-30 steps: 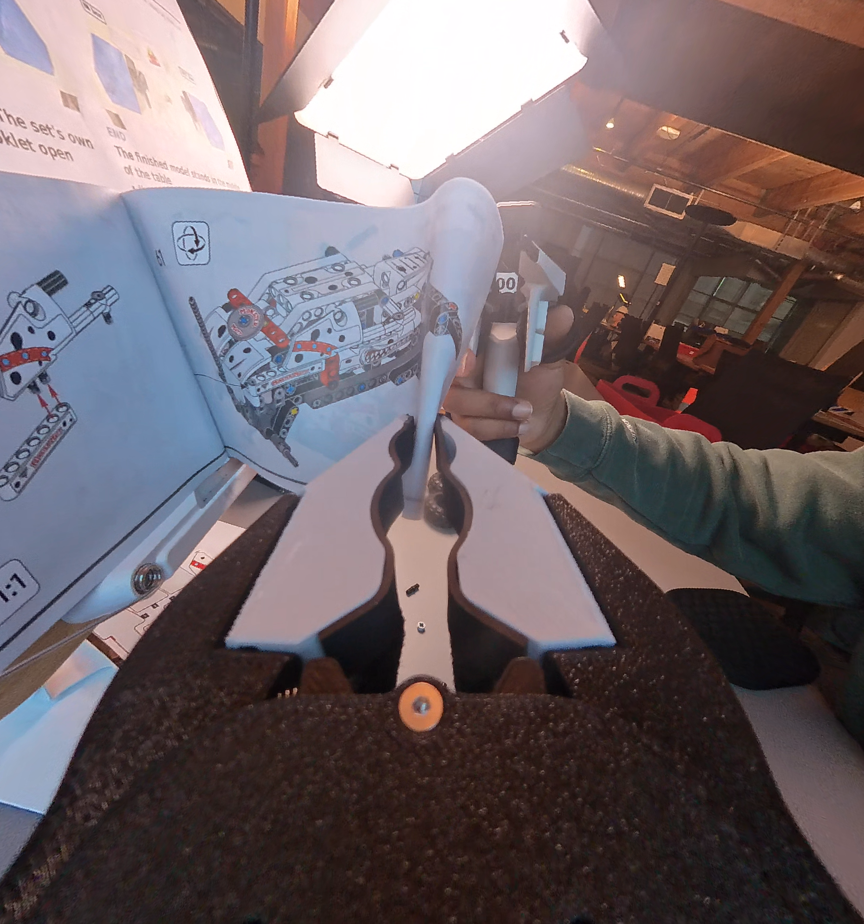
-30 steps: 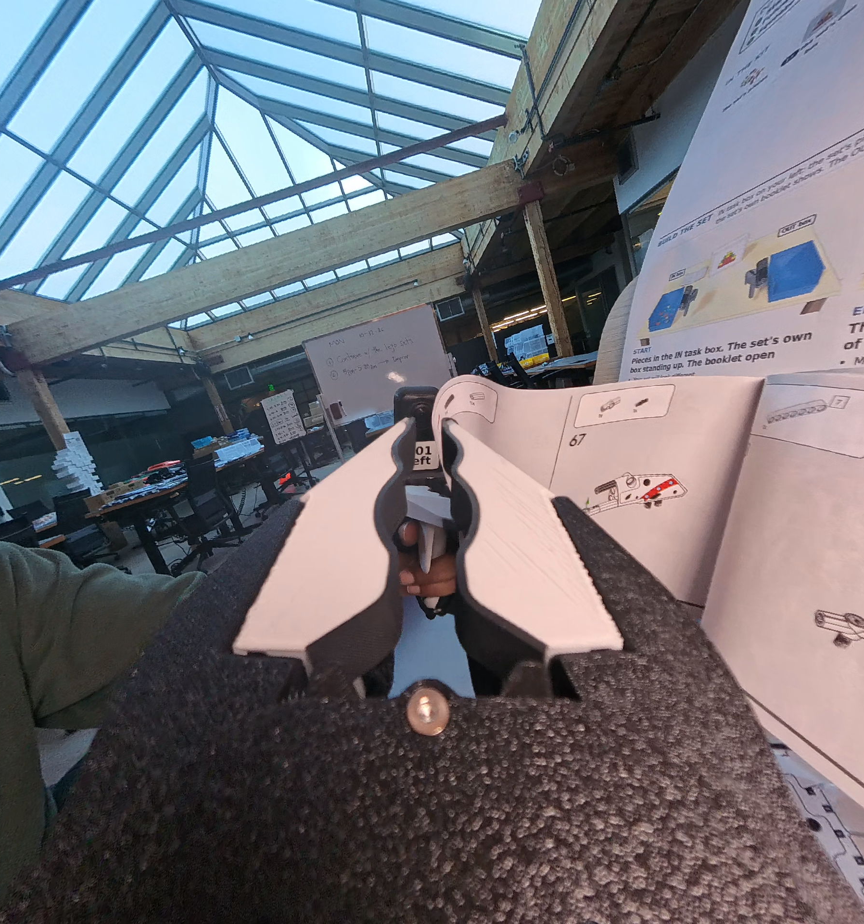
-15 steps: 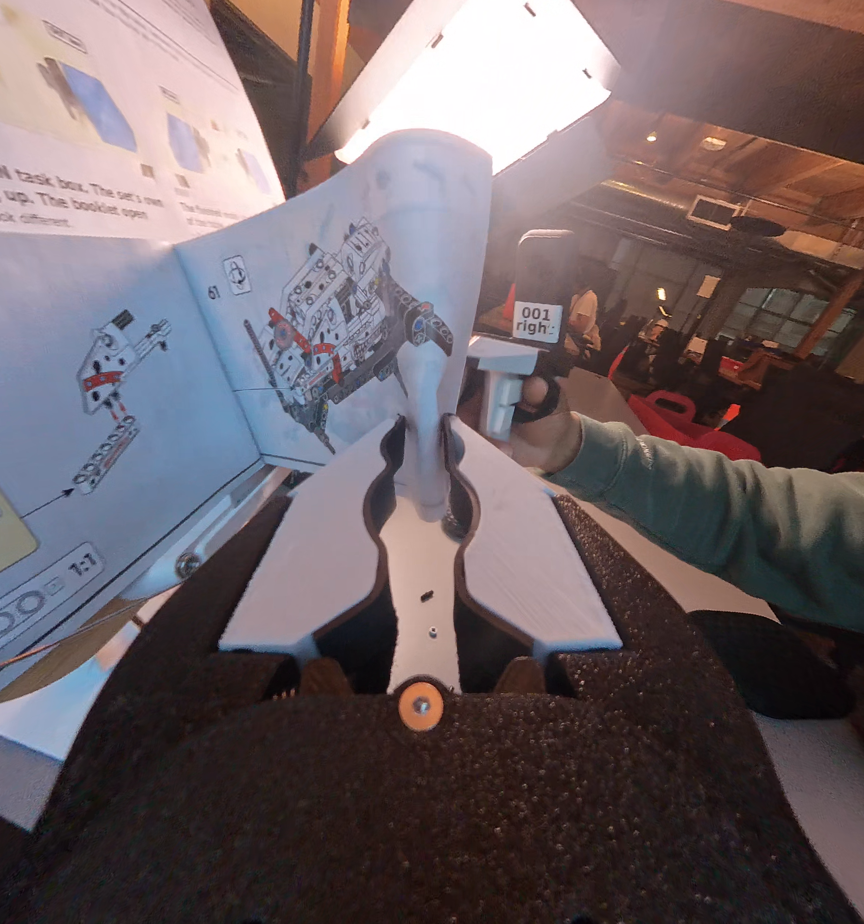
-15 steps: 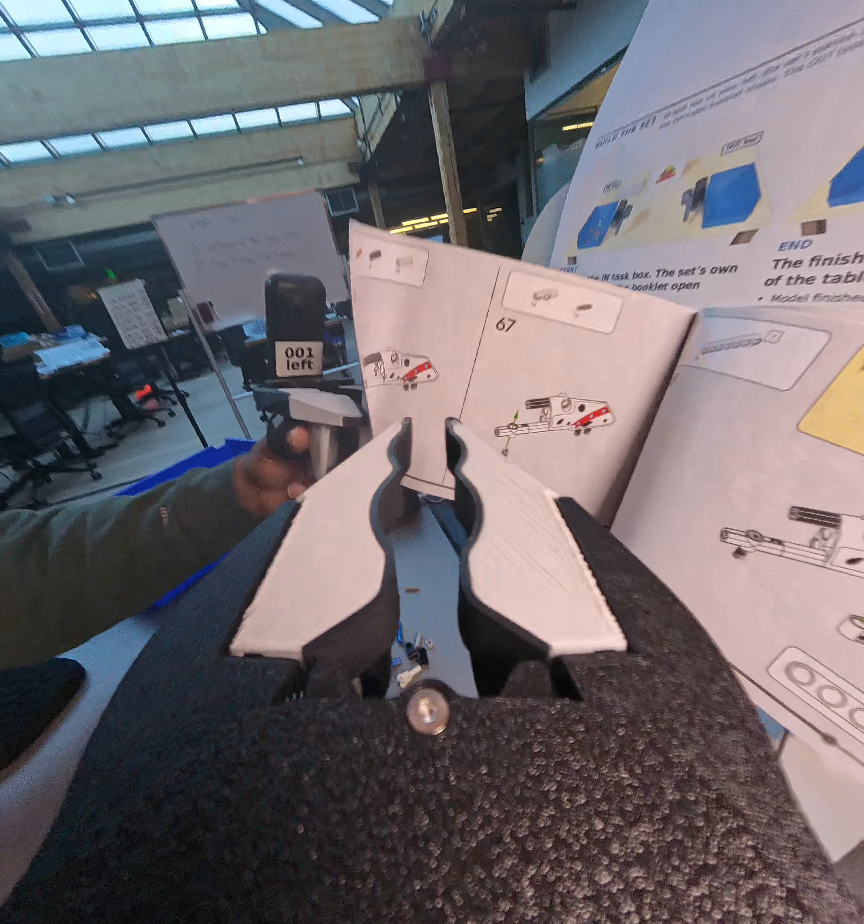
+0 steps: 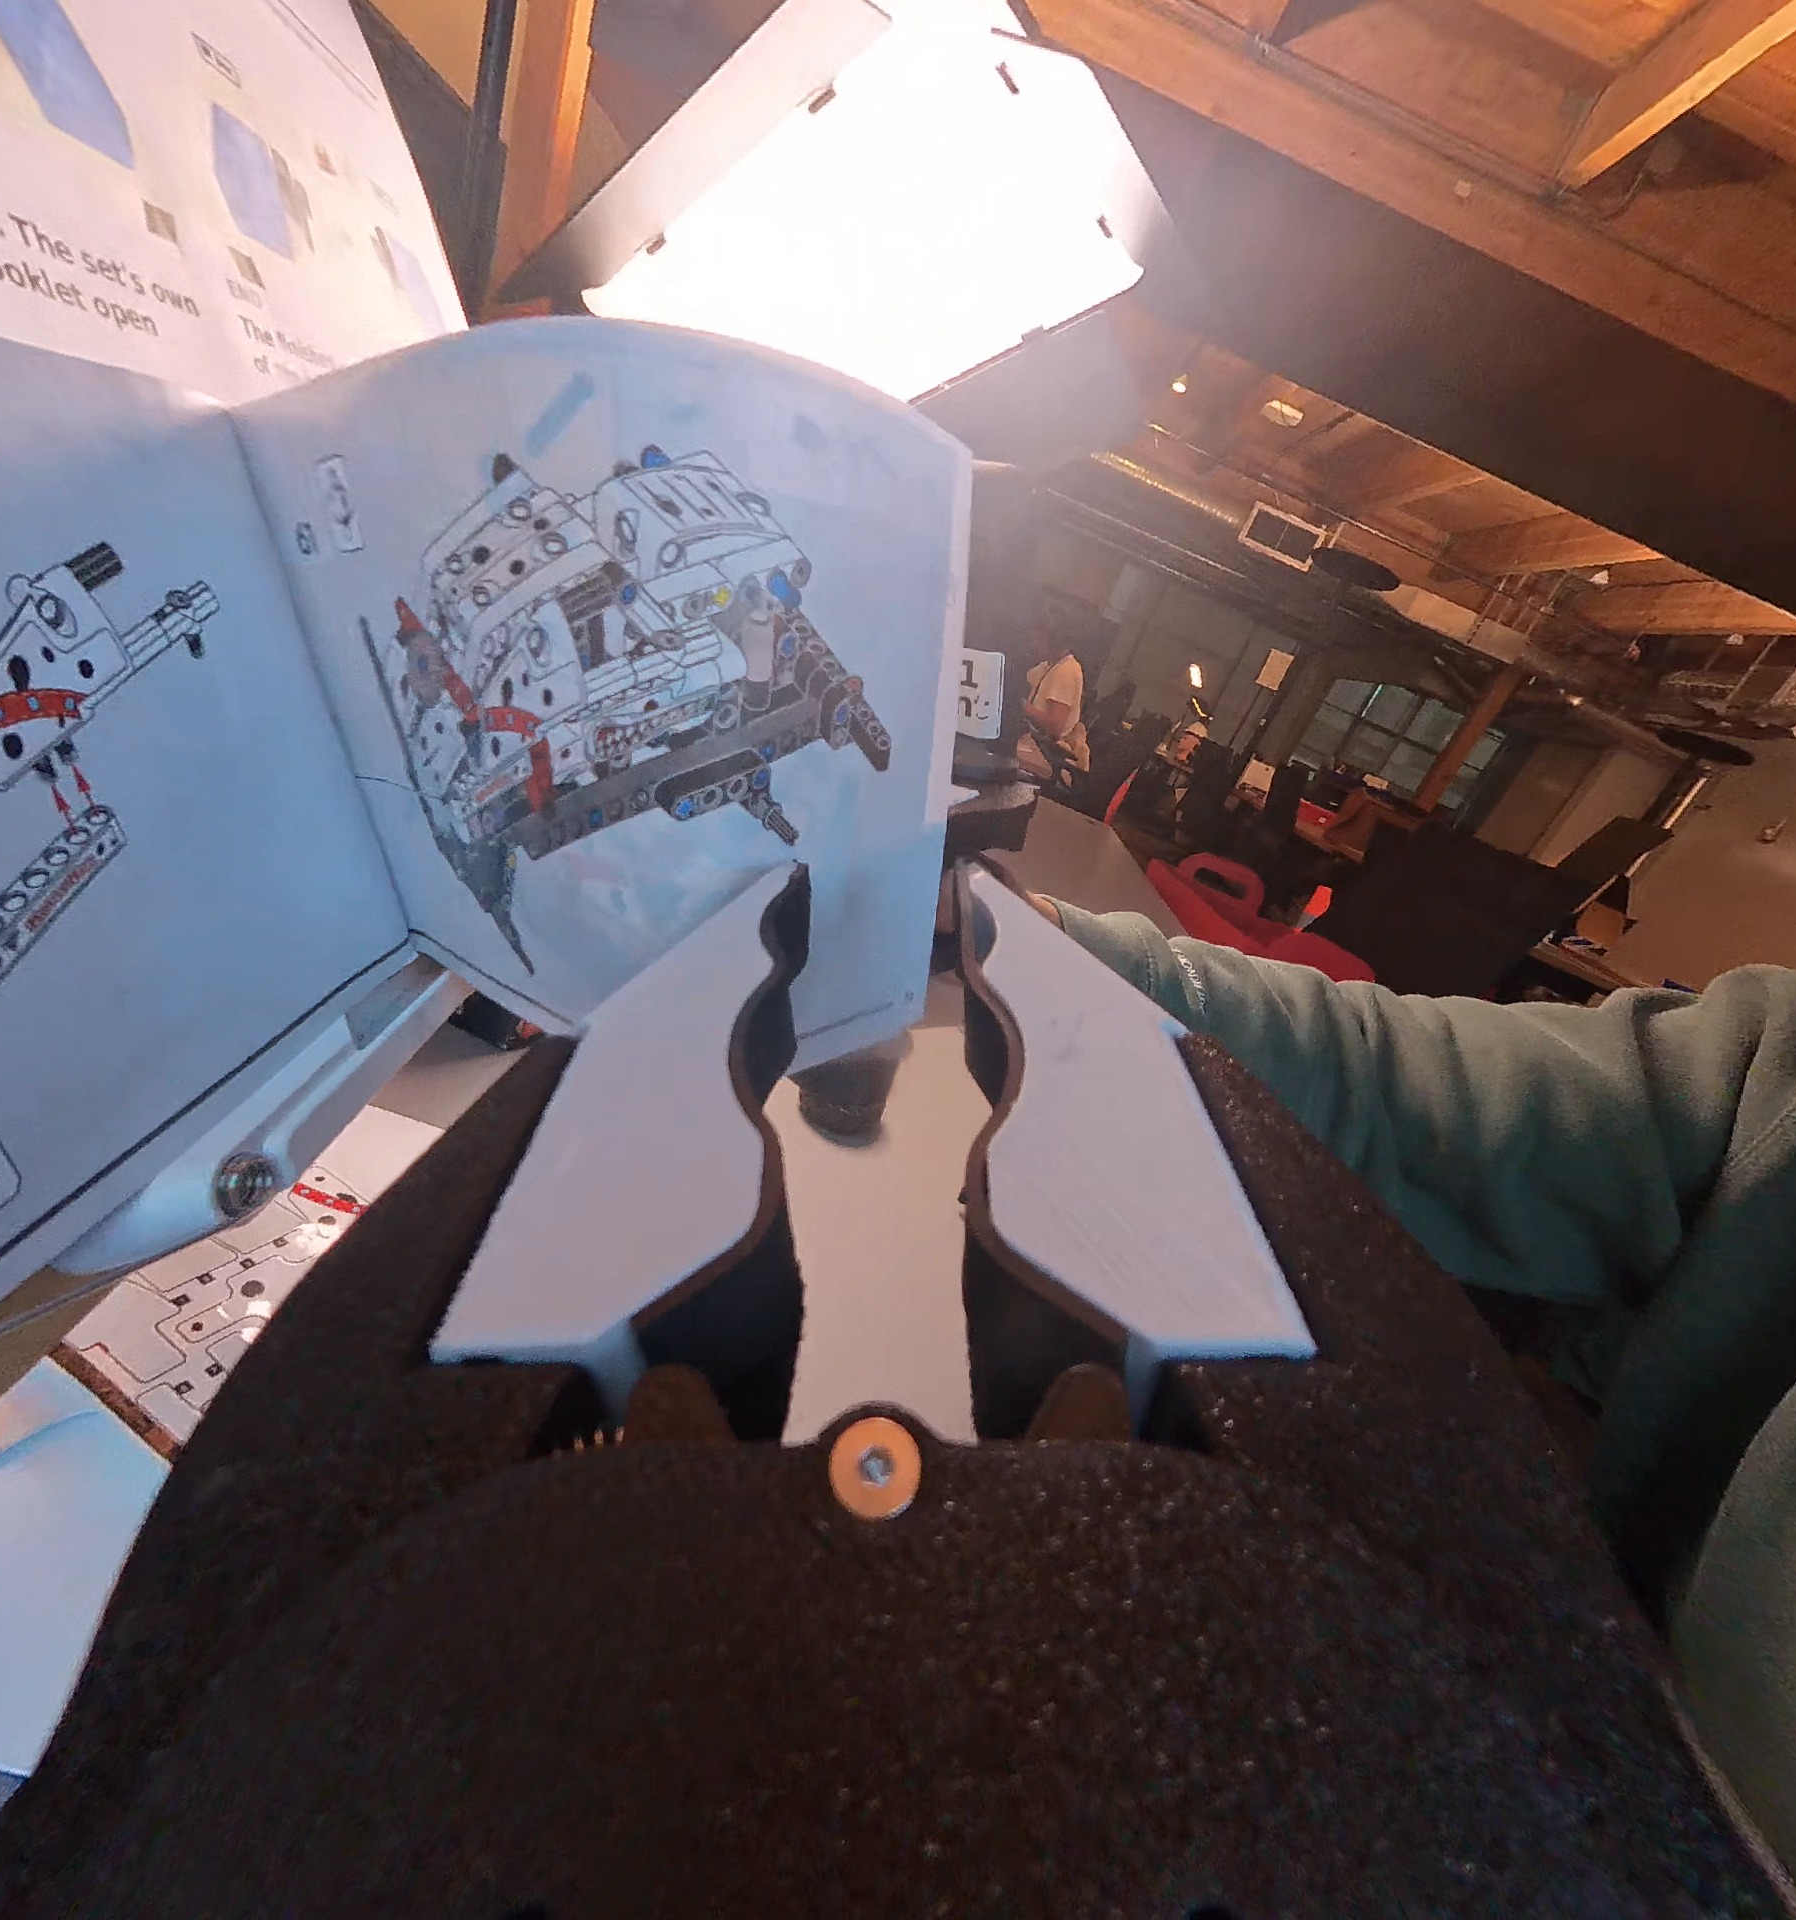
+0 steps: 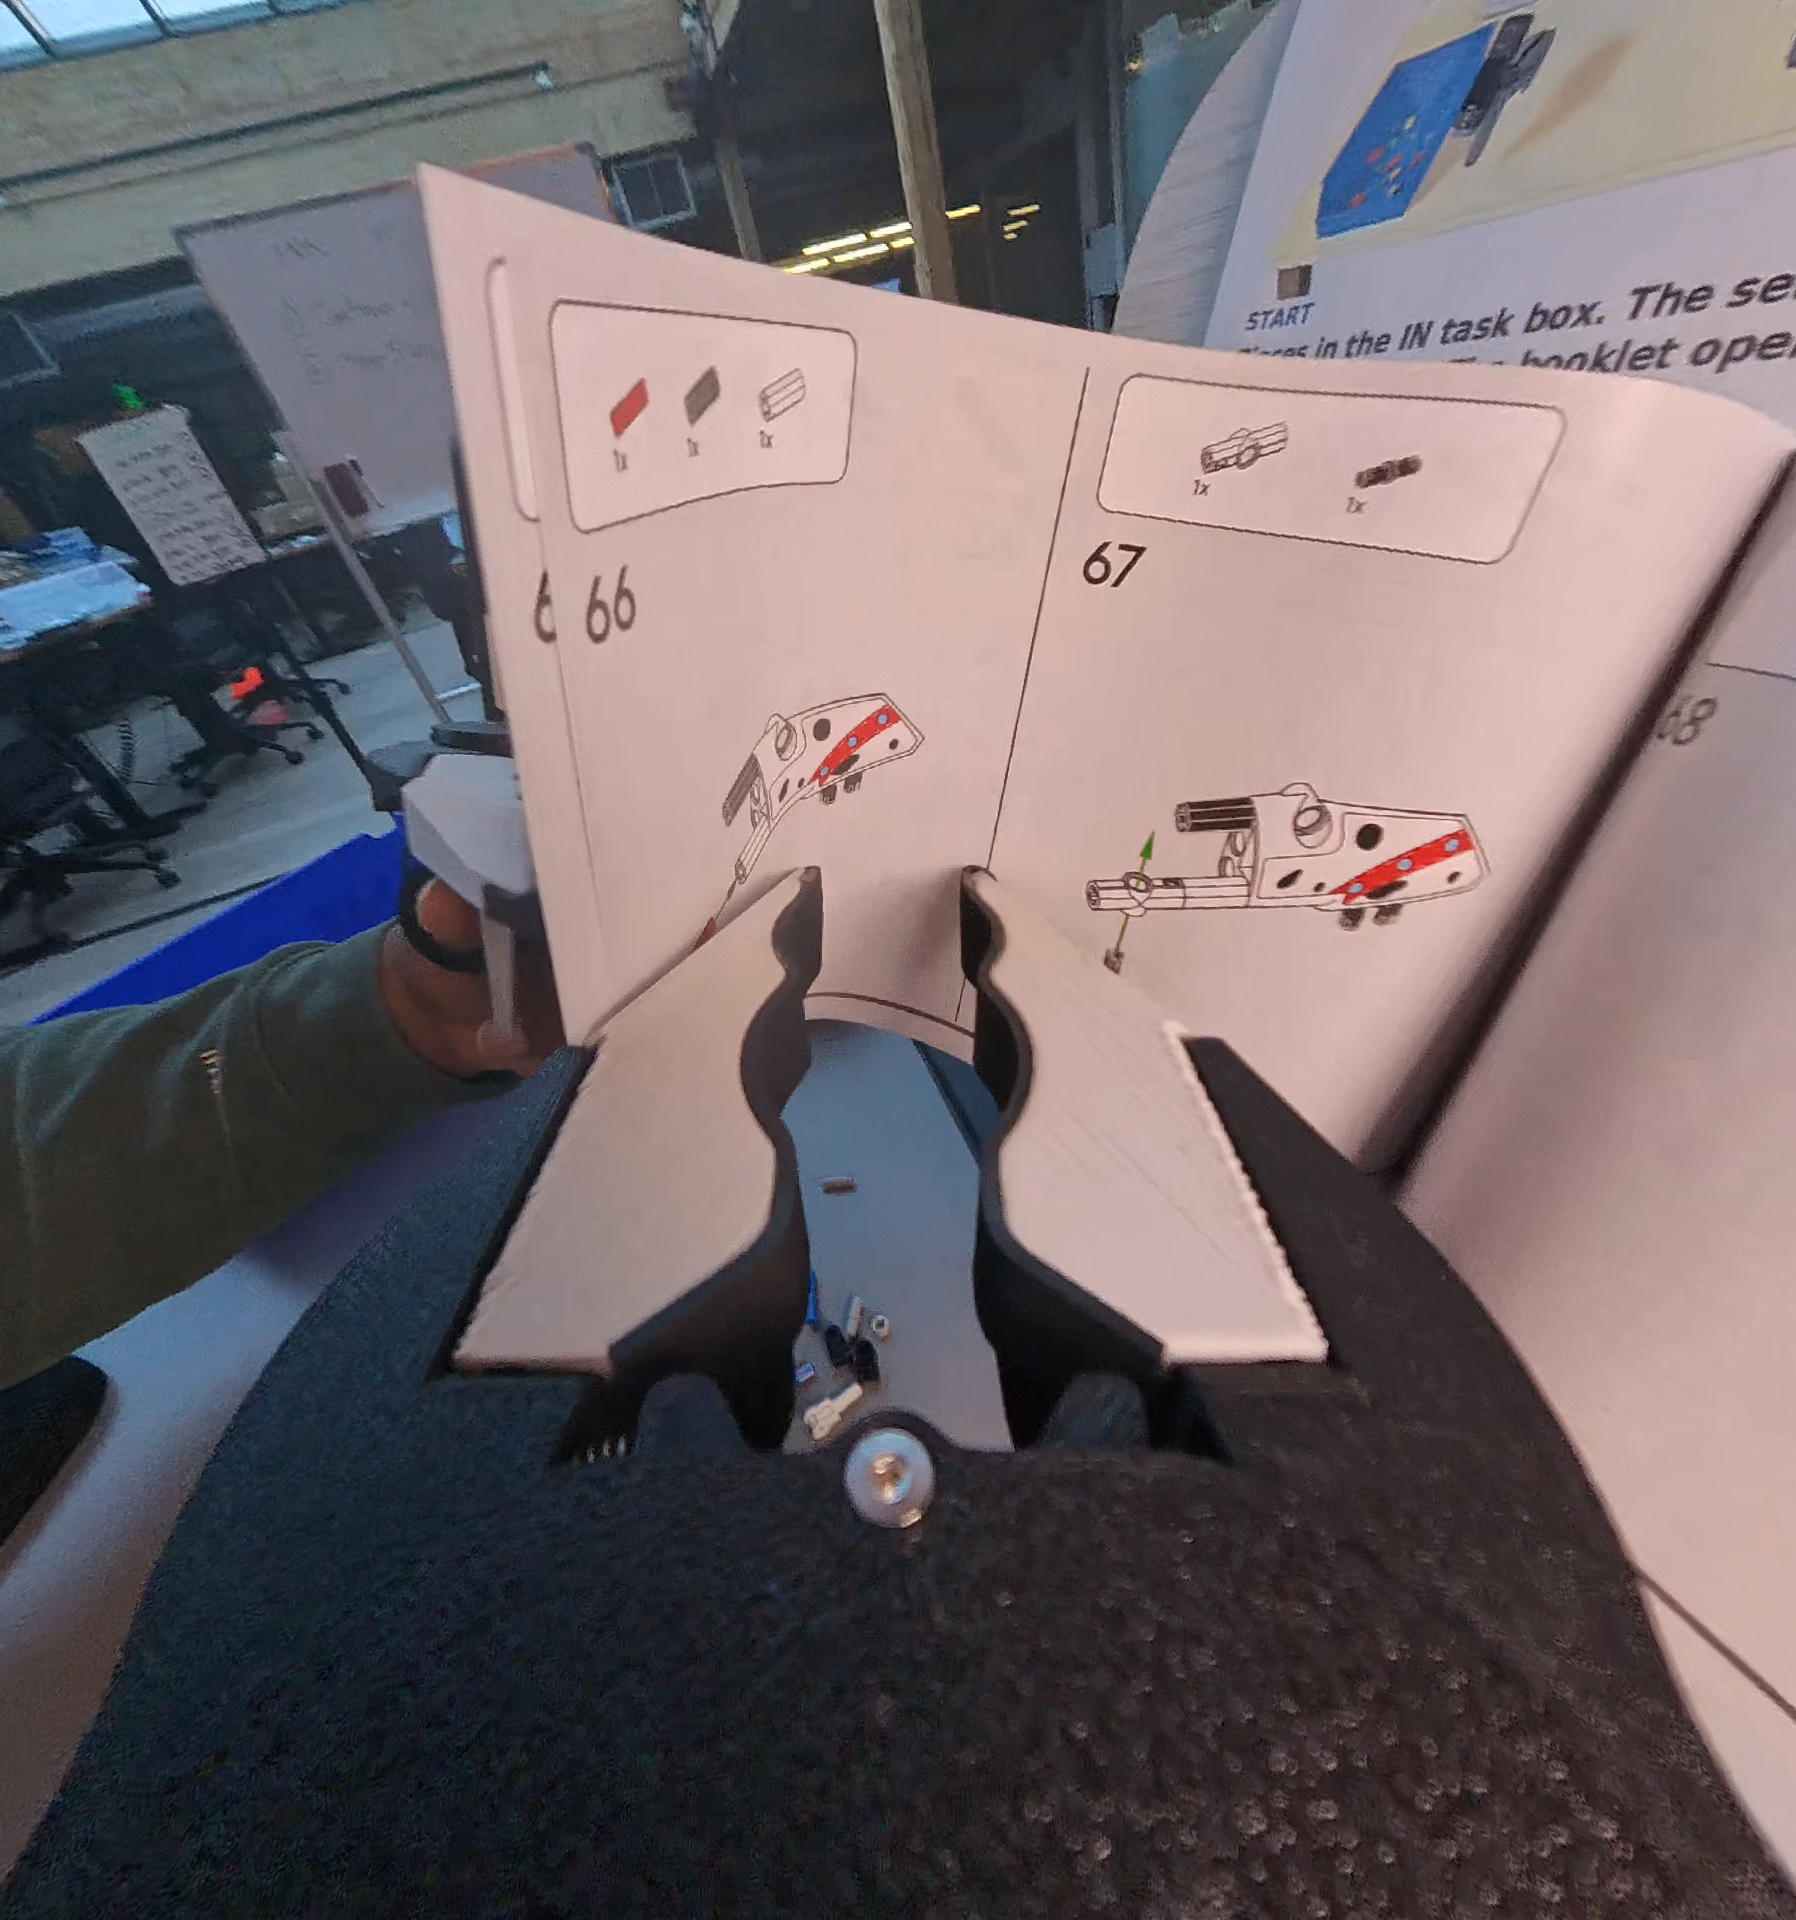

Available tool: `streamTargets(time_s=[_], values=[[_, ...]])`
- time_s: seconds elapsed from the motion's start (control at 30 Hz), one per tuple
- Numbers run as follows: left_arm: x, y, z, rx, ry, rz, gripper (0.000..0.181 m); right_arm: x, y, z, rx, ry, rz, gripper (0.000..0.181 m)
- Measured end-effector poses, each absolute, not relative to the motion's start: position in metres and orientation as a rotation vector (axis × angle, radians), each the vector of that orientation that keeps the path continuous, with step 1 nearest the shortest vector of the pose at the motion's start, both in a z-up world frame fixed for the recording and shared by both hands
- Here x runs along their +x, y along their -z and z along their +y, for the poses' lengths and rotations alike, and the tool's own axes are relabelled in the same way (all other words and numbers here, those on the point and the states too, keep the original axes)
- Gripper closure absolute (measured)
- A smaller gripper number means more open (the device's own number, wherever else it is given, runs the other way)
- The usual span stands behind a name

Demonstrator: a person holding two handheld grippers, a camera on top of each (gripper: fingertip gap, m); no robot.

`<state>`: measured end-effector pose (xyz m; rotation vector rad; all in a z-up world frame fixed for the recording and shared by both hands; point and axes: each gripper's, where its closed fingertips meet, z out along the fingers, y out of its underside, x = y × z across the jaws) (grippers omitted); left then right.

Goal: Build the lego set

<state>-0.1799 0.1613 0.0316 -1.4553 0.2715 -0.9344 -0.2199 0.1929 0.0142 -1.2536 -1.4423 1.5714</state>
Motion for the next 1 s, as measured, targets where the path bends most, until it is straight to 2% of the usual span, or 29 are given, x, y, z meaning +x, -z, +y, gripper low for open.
streamTargets(time_s=[0.07,0.13,0.2,0.4,0.63,0.9,1.0], values=[[-0.189,-0.033,0.161,-1.439,0.912,0.236,0.16,-0.215,-0.021,0.191,-1.229,-1.646,-1.412,0.154],[-0.199,-0.029,0.164,-1.466,0.857,0.196,0.148,-0.206,-0.028,0.19,-1.212,-1.757,-1.39,0.137],[-0.199,-0.023,0.164,-1.494,0.825,0.205,0.142,-0.198,-0.029,0.191,-1.219,-1.824,-1.382,0.132],[-0.171,-0.029,0.162,-1.47,0.923,0.287,0.141,-0.196,-0.017,0.175,-1.2,-1.759,-1.492,0.114],[-0.167,-0.036,0.161,-1.43,1.019,0.284,0.162,-0.191,-0.026,0.173,-1.143,-1.826,-1.466,0.143],[-0.179,-0.027,0.167,-1.441,1.011,0.224,0.161,-0.192,-0.024,0.181,-1.084,-1.715,-1.457,0.179],[-0.194,-0.034,0.165,-1.381,1.033,0.164,0.168,-0.193,-0.026,0.197,-1.106,-1.664,-1.411,0.181]])
